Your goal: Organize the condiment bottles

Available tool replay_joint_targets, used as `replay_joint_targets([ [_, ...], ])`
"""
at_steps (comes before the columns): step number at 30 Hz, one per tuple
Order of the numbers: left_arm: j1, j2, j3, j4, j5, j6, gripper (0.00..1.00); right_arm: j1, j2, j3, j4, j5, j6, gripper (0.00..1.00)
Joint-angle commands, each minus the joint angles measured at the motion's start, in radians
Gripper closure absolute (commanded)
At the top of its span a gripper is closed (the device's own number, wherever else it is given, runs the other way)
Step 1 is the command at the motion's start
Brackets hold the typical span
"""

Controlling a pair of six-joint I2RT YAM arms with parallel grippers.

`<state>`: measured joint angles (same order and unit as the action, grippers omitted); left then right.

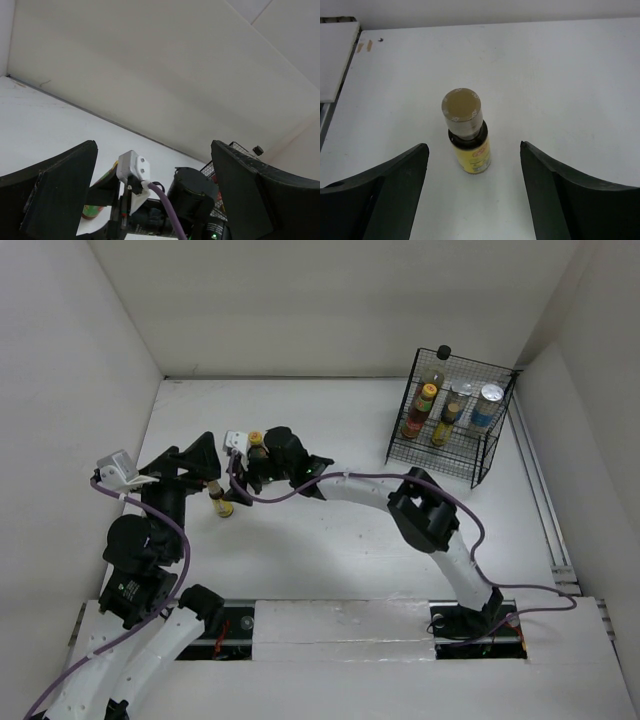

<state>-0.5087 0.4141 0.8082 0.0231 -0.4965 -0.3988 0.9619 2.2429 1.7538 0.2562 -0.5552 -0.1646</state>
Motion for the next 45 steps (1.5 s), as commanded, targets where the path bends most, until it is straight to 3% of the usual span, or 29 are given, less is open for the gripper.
replay_joint_targets([
  [1, 0.001, -0.003, 0.014, 0.026, 0.015, -0.003, 0.07, 0.012, 0.023, 0.121, 0.009, -0.041, -0.006, 0.20],
  [9, 0.001, -0.003, 0.014, 0.026, 0.024, 0.006, 0.07, 0.032, 0.147, 0.256, -0.009, -0.072, 0.025, 0.22],
  [17, 0.001, -0.003, 0.014, 0.026, 0.033, 0.006, 0.07, 0.051, 0.216, 0.337, 0.011, -0.094, 0.097, 0.55],
  [18, 0.001, -0.003, 0.014, 0.026, 0.033, 0.006, 0.07, 0.051, 0.198, 0.325, 0.023, -0.094, 0.097, 0.64],
  [21, 0.001, -0.003, 0.014, 0.026, 0.033, 0.006, 0.07, 0.051, 0.141, 0.218, 0.099, -0.094, 0.109, 0.75],
  [24, 0.001, -0.003, 0.014, 0.026, 0.024, 0.006, 0.07, 0.051, 0.011, 0.123, 0.187, -0.094, 0.131, 0.76],
  [29, 0.001, -0.003, 0.014, 0.026, 0.015, 0.006, 0.07, 0.051, -0.366, -0.189, 0.348, -0.043, 0.128, 0.77],
  [32, 0.001, -0.003, 0.005, 0.037, 0.015, 0.015, 0.07, -0.023, -0.588, -0.352, 0.371, 0.001, 0.117, 0.79],
  [36, 0.001, 0.015, 0.005, 0.037, 0.044, 0.015, 0.07, -0.173, -0.878, -0.542, 0.333, 0.151, 0.079, 0.80],
  [39, 0.001, 0.035, 0.014, 0.037, 0.068, 0.006, 0.07, -0.325, -1.067, -0.635, 0.215, 0.383, 0.044, 0.81],
  [41, 0.001, 0.035, 0.014, 0.037, 0.069, 0.006, 0.07, -0.461, -1.127, -0.646, 0.112, 0.531, 0.034, 0.81],
  [45, 0.001, 0.045, 0.014, 0.037, 0.078, -0.003, 0.07, -0.708, -1.175, -0.680, 0.049, 0.604, 0.046, 0.81],
])
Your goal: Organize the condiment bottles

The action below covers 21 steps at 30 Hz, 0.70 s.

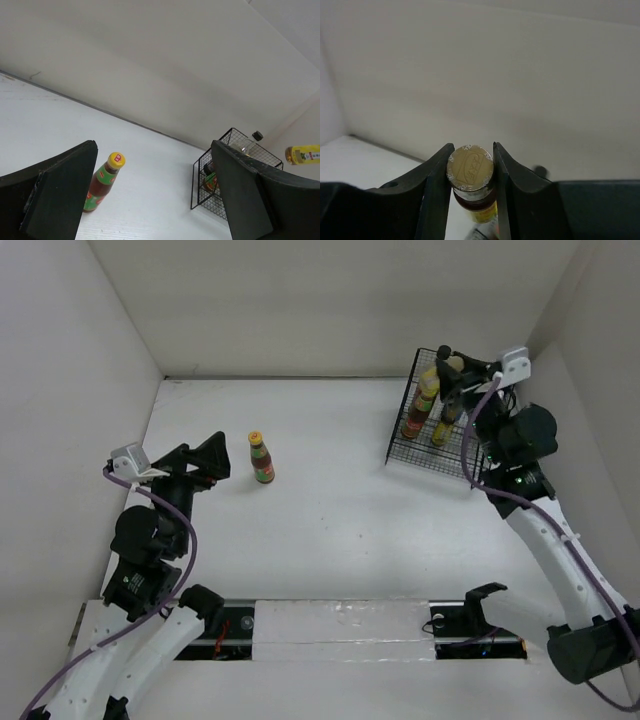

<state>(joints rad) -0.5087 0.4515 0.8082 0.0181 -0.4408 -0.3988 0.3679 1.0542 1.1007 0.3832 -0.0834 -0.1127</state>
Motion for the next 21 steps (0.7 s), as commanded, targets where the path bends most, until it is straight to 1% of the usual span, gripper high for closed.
replay_joint_targets([
  [1, 0.001, 0.007, 0.014, 0.042, 0.022, -0.003, 0.07, -0.157, 0.024, -0.018, -0.087, 0.132, 0.004, 0.82],
  [2, 0.001, 0.016, 0.014, 0.042, 0.022, -0.003, 0.07, -0.197, 0.035, -0.018, -0.107, 0.132, 0.024, 0.82],
  [3, 0.001, 0.016, 0.014, 0.042, 0.022, -0.003, 0.07, -0.266, 0.044, -0.004, -0.107, 0.132, 0.024, 0.82],
  [5, 0.001, 0.027, 0.014, 0.042, 0.022, -0.003, 0.07, -0.320, 0.087, 0.014, -0.107, 0.132, 0.048, 0.84],
  [6, 0.001, 0.027, 0.014, 0.042, 0.033, -0.003, 0.07, -0.343, 0.104, 0.024, -0.107, 0.101, 0.048, 0.84],
  [7, 0.001, 0.027, 0.014, 0.042, 0.033, -0.003, 0.07, -0.381, 0.119, 0.037, -0.107, 0.100, 0.059, 0.85],
  [10, 0.001, 0.027, 0.014, 0.042, 0.033, -0.003, 0.07, -0.444, 0.181, 0.060, -0.107, 0.059, 0.068, 0.85],
  [14, 0.001, 0.036, 0.014, 0.042, 0.022, -0.003, 0.07, -0.487, 0.237, 0.073, -0.098, 0.013, 0.094, 0.85],
  [17, 0.001, 0.036, 0.014, 0.042, 0.022, -0.003, 0.07, -0.497, 0.269, 0.073, -0.073, 0.001, 0.094, 0.85],
  [21, 0.001, 0.036, 0.014, 0.042, 0.022, -0.003, 0.07, -0.508, 0.289, 0.050, 0.000, 0.001, 0.116, 0.85],
])
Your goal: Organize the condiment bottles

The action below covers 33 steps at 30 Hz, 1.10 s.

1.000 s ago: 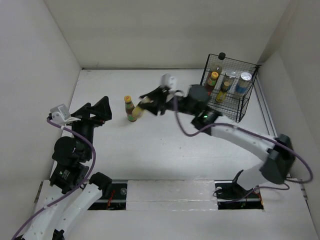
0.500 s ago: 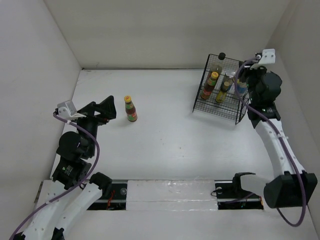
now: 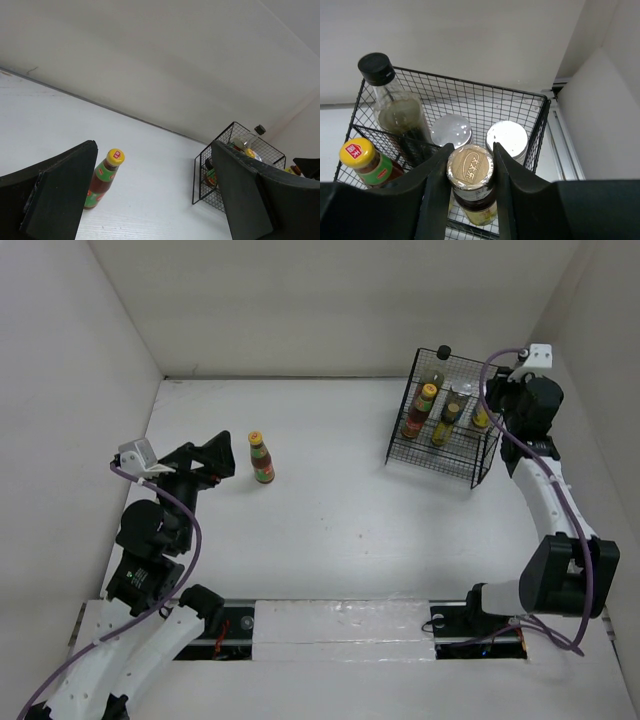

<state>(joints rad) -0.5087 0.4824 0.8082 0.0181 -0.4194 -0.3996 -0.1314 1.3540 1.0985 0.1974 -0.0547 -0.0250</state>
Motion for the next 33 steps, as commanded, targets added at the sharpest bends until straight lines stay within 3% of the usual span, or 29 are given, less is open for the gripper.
replay_joint_targets([
  [1, 0.001, 0.005, 0.014, 0.042, 0.001, -0.002, 0.07, -0.008, -0.010, 0.035, 0.207, -0.028, 0.037, 0.85],
  [23, 0.001, 0.024, 0.014, 0.042, 0.001, -0.002, 0.07, 0.010, 0.158, -0.132, 0.355, 0.036, 0.086, 0.85],
  [33, 0.001, 0.024, 0.014, 0.042, 0.010, -0.002, 0.07, 0.029, 0.214, -0.150, 0.355, 0.090, 0.077, 0.73],
])
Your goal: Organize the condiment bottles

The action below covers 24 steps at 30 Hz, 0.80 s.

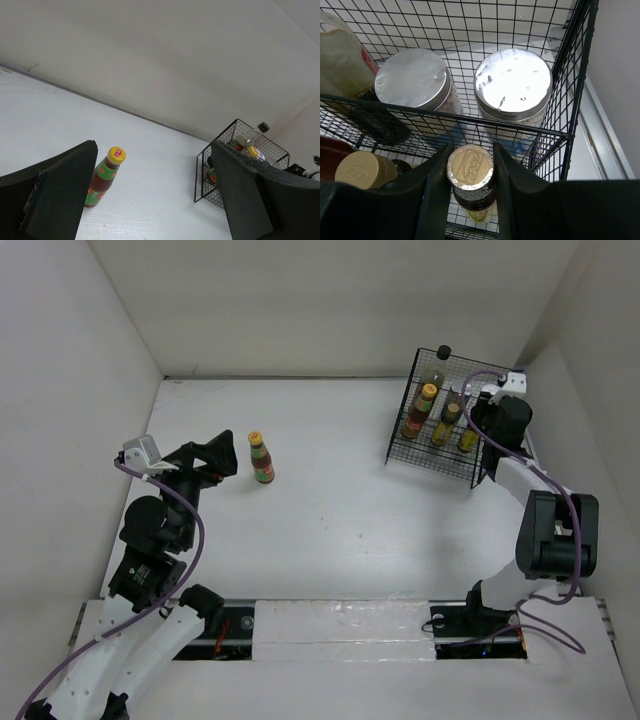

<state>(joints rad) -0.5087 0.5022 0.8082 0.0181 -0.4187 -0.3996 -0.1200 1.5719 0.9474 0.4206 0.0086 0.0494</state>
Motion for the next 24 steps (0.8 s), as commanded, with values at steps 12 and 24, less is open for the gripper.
replay_joint_targets([
  [12, 0.001, 0.013, 0.014, 0.042, 0.009, -0.002, 0.07, 0.028, -0.018, -0.009, 0.132, 0.047, 0.003, 0.49],
  [24, 0.001, 0.004, 0.014, 0.042, 0.000, 0.007, 0.07, 0.097, -0.311, -0.009, 0.055, -0.008, -0.016, 0.41],
])
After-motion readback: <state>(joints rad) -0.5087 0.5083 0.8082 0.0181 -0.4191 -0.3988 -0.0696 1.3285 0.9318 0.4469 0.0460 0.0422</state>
